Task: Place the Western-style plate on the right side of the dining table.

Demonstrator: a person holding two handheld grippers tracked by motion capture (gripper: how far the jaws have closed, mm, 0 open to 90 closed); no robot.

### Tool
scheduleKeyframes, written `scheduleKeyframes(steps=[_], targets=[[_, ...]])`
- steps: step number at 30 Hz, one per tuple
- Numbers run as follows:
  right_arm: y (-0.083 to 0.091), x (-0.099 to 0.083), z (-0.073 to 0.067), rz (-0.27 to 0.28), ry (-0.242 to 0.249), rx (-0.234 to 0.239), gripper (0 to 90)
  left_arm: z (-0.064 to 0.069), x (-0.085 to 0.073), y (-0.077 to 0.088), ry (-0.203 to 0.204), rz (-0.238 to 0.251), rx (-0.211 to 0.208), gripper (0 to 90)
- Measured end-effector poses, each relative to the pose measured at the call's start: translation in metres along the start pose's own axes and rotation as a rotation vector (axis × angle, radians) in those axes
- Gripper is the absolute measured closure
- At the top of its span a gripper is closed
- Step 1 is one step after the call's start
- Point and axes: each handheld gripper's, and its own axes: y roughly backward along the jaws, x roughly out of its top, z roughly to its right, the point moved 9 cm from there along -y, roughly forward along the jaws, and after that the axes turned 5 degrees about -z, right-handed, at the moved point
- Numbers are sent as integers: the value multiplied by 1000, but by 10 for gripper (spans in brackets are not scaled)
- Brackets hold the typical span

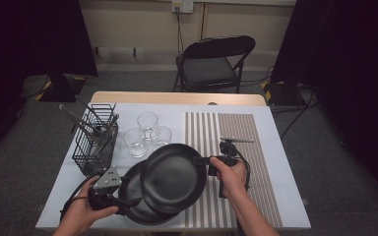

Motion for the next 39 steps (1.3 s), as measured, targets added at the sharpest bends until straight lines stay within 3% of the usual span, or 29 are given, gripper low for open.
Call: scheduleKeyframes(steps=[12, 20, 39], targets=[[13, 9, 2, 42, -57, 45, 799, 3, 0, 0, 14, -2, -8, 161], [24, 15, 7, 70, -86, 69, 793, 5, 2, -2, 3, 7, -27, 160], [50, 26, 28, 146, -142, 55, 791, 6, 4, -7, 6, -1, -40, 161]])
